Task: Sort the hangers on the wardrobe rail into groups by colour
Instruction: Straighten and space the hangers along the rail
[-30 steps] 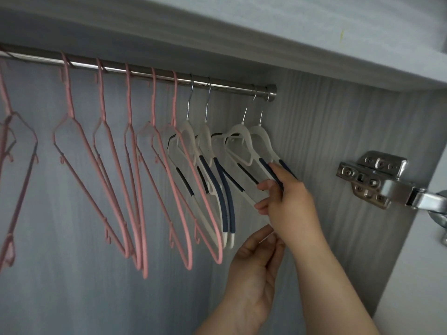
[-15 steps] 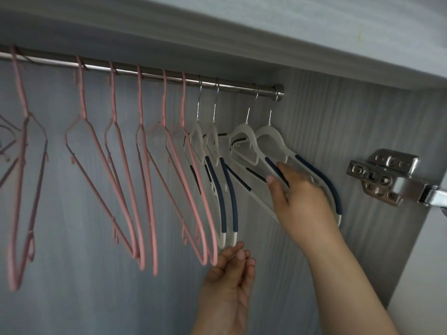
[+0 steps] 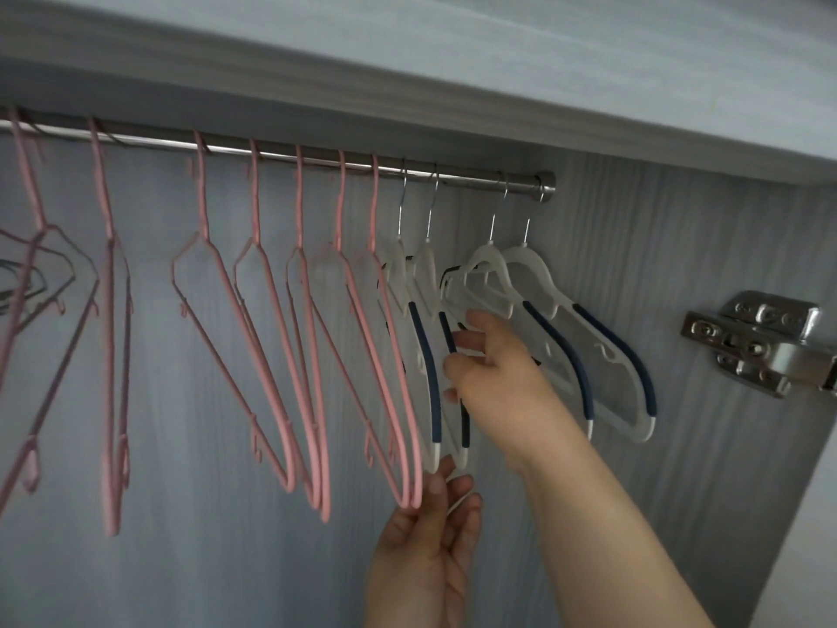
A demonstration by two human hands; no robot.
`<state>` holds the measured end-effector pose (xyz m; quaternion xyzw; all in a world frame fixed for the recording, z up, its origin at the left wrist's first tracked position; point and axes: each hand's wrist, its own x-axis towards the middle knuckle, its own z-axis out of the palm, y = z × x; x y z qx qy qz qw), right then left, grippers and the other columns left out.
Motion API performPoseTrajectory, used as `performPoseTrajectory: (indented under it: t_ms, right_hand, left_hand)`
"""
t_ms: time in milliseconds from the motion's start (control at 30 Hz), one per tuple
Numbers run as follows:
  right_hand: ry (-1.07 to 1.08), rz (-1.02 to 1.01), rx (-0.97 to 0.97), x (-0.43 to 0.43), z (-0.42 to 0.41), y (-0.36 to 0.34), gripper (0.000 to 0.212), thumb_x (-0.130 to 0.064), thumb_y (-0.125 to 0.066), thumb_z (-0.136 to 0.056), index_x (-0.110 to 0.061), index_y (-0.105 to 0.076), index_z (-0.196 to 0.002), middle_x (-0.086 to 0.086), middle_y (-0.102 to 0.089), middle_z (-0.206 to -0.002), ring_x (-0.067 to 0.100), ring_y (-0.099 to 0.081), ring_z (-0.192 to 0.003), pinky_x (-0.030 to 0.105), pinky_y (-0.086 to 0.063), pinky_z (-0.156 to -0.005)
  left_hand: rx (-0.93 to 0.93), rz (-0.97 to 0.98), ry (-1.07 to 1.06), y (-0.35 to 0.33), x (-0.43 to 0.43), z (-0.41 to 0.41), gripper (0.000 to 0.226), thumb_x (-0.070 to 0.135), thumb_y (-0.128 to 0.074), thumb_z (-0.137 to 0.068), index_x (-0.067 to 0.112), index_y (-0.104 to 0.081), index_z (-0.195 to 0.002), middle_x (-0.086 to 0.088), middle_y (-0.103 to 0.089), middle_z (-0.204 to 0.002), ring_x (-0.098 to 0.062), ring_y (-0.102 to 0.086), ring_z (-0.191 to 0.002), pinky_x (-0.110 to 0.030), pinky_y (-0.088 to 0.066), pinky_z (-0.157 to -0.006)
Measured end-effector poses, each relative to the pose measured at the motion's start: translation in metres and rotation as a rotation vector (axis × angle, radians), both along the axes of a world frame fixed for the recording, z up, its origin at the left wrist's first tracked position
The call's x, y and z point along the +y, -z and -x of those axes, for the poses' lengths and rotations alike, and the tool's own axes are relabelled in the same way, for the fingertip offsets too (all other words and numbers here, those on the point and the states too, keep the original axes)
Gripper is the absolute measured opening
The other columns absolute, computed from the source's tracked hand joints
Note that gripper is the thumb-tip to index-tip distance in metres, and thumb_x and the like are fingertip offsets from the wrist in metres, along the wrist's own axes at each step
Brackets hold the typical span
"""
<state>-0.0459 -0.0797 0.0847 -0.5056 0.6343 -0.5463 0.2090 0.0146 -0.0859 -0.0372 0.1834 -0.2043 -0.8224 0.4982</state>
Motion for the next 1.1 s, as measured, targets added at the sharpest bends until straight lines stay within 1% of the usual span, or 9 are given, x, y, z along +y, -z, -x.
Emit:
performPoseTrajectory:
  t_ms: [100, 233, 367, 533, 667, 800, 967, 1033, 1100]
  right_hand:
    - [0.03, 0.004, -0.038, -0.004, -0.004, 0.006, 0.048, -0.009, -0.039, -0.095, -0.018, -0.03, -0.141, -0.001, -0.048, -0.13, 0.01, -0.053, -0.092, 0.029, -0.045, -0.093]
    - [0.106, 0.069, -0.048, -0.008, -0.006, 0.007, 0.044, -0.007, -0.031, -0.097, -0.015, -0.039, -0.139, 0.003, -0.05, -0.133, 0.011, -0.048, -0.106, 0.025, -0.04, -0.099]
    - [0.126, 0.095, -0.089, -0.005, -0.009, 0.006, 0.045, -0.006, -0.03, -0.097, -0.017, -0.035, -0.141, 0.002, -0.048, -0.136, 0.011, -0.049, -0.113, 0.022, -0.037, -0.101]
    - [0.159, 0.136, -0.048, -0.007, -0.007, 0.01, 0.046, -0.005, -0.031, -0.097, -0.016, -0.037, -0.141, 0.004, -0.05, -0.137, 0.012, -0.049, -0.11, 0.023, -0.038, -0.099]
    - [0.162, 0.12, 0.002, -0.009, -0.002, 0.013, 0.046, -0.005, -0.03, -0.096, -0.014, -0.036, -0.141, 0.003, -0.047, -0.14, 0.014, -0.046, -0.124, 0.019, -0.035, -0.097]
    - [0.251, 0.149, 0.175, -0.012, -0.002, 0.015, 0.046, -0.01, -0.035, -0.095, -0.014, -0.034, -0.142, 0.003, -0.042, -0.142, 0.019, -0.031, -0.135, 0.03, -0.024, -0.114]
    - [0.319, 0.384, 0.533, 0.004, -0.021, 0.003, 0.043, -0.011, -0.045, -0.092, -0.015, -0.043, -0.135, 0.002, -0.042, -0.138, 0.017, -0.037, -0.128, 0.02, -0.029, -0.105]
    - [0.191, 0.292, 0.474, 0.004, -0.029, -0.004, 0.044, -0.011, -0.043, -0.094, -0.017, -0.04, -0.137, 0.0, -0.04, -0.141, 0.014, -0.04, -0.129, 0.016, -0.03, -0.104]
    - [0.164, 0.173, 0.555, -0.001, -0.034, -0.007, 0.045, -0.009, -0.039, -0.095, -0.013, -0.035, -0.139, 0.002, -0.038, -0.143, 0.014, -0.037, -0.13, 0.009, -0.026, -0.095]
  left_hand:
    - [-0.002, 0.011, 0.001, 0.0, -0.002, -0.003, 0.022, 0.012, -0.066, -0.076, -0.001, -0.064, -0.094, -0.006, -0.07, -0.055, -0.009, -0.066, -0.048, -0.013, -0.05, -0.042]
    - [0.029, 0.136, 0.072, -0.001, 0.001, -0.003, 0.077, 0.029, -0.091, -0.004, 0.007, -0.075, -0.075, -0.012, -0.073, -0.07, -0.012, -0.07, -0.062, -0.015, -0.052, -0.049]
    - [-0.045, 0.198, 0.103, -0.005, 0.001, 0.001, 0.061, 0.017, -0.088, -0.033, 0.004, -0.071, -0.09, -0.01, -0.075, -0.078, -0.013, -0.071, -0.07, -0.016, -0.054, -0.053]
    - [-0.056, 0.248, 0.108, -0.003, 0.002, -0.001, 0.081, 0.025, -0.092, -0.008, 0.004, -0.074, -0.084, -0.015, -0.074, -0.086, -0.017, -0.071, -0.076, -0.017, -0.054, -0.054]
    - [-0.057, 0.222, 0.141, 0.0, 0.002, -0.002, 0.072, 0.022, -0.09, -0.027, 0.001, -0.07, -0.093, -0.014, -0.074, -0.079, -0.015, -0.071, -0.071, -0.017, -0.054, -0.053]
    - [-0.036, 0.194, 0.146, 0.003, -0.002, -0.005, 0.077, 0.029, -0.092, -0.006, 0.01, -0.076, -0.08, -0.007, -0.073, -0.069, -0.012, -0.07, -0.063, -0.016, -0.053, -0.052]
    - [-0.006, 0.116, 0.054, 0.004, -0.01, -0.021, 0.036, 0.025, -0.087, -0.047, 0.012, -0.074, -0.078, -0.004, -0.071, -0.059, -0.009, -0.064, -0.048, -0.017, -0.053, -0.045]
    - [0.023, 0.07, 0.011, 0.002, -0.011, -0.026, 0.013, 0.018, -0.059, -0.084, 0.009, -0.067, -0.09, -0.004, -0.071, -0.056, -0.008, -0.065, -0.046, -0.016, -0.052, -0.043]
    - [0.042, 0.053, 0.014, 0.003, -0.014, -0.029, 0.02, 0.018, -0.045, -0.091, 0.01, -0.062, -0.094, -0.004, -0.072, -0.057, -0.008, -0.065, -0.047, -0.016, -0.051, -0.042]
